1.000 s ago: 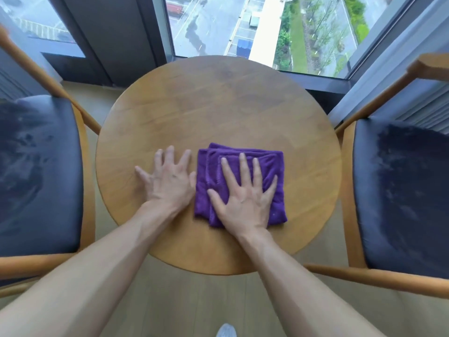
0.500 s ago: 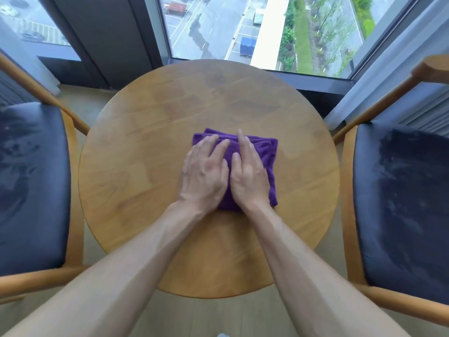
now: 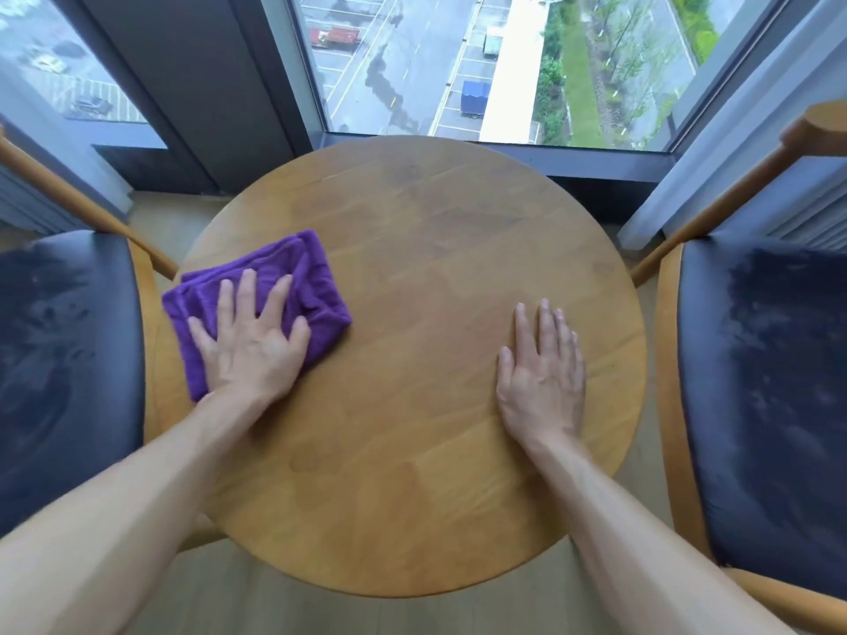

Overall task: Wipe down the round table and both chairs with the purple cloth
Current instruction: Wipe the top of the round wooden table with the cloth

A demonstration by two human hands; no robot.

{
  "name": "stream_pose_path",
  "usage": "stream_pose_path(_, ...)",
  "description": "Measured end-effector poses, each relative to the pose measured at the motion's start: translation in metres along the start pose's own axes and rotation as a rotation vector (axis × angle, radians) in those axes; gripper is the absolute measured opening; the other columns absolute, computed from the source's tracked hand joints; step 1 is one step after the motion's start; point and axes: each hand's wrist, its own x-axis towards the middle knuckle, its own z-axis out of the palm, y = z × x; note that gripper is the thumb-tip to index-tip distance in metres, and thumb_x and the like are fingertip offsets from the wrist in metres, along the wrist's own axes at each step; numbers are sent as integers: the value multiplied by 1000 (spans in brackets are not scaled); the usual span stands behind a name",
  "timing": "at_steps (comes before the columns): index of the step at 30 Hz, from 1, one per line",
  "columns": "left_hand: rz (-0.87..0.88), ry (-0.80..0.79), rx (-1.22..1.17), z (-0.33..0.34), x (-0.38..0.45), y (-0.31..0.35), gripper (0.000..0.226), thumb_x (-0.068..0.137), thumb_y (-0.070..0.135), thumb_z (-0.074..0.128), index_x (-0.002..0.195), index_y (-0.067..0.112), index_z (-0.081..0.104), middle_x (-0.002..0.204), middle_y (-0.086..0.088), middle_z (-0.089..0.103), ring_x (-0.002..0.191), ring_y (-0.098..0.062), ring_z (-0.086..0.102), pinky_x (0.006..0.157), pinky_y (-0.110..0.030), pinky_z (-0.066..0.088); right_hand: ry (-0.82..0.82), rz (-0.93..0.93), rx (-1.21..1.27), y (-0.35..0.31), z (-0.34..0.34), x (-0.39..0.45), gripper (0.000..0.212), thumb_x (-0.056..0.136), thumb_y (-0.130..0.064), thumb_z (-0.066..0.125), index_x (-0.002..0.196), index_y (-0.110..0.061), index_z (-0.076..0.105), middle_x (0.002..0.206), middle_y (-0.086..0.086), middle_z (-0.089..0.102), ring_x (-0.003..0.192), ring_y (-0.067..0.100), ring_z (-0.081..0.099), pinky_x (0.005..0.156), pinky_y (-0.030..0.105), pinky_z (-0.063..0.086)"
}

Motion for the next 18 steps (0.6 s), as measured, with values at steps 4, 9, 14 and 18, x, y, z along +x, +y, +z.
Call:
stream_pose_path(4, -141, 20, -71, 8, 15, 69, 62, 94, 50, 35, 154, 36, 25, 168, -7, 3, 154, -34, -6, 112, -75, -3, -10, 31, -36, -4, -2, 3, 61, 100, -38, 32, 158, -24, 18, 167, 5, 10, 154, 22, 3, 125, 41, 3)
stream_pose_path(9, 309, -6, 38, 26, 8, 157, 63, 97, 66, 23, 154, 41, 24, 169, -2, 4, 154, -30, -8, 113, -72, -11, 5, 180, -61, -32, -4, 14, 61, 91, -29, 47, 150, -15, 36, 161, 16, 23, 150, 33, 15, 123, 48, 7)
stream_pose_path(14, 728, -11, 76, 13, 41, 100, 58, 94, 61, 22, 149, 45, 35, 166, 10, 16, 155, -15, 4, 117, -68, 2, -6, 157, -55, -50, -2, 39, 59, 92, -26, 48, 149, -18, 37, 160, 9, 26, 146, 32, 19, 120, 46, 13)
stream_pose_path(18, 577, 35, 90, -10, 105, 14, 60, 93, 60, 24, 148, 43, 38, 166, 11, 18, 154, -14, 8, 118, -67, 8, 8, 157, -34, -67, 4, 55, 57, 94, -31, 49, 149, -28, 38, 160, 7, 27, 148, 31, 18, 122, 50, 11)
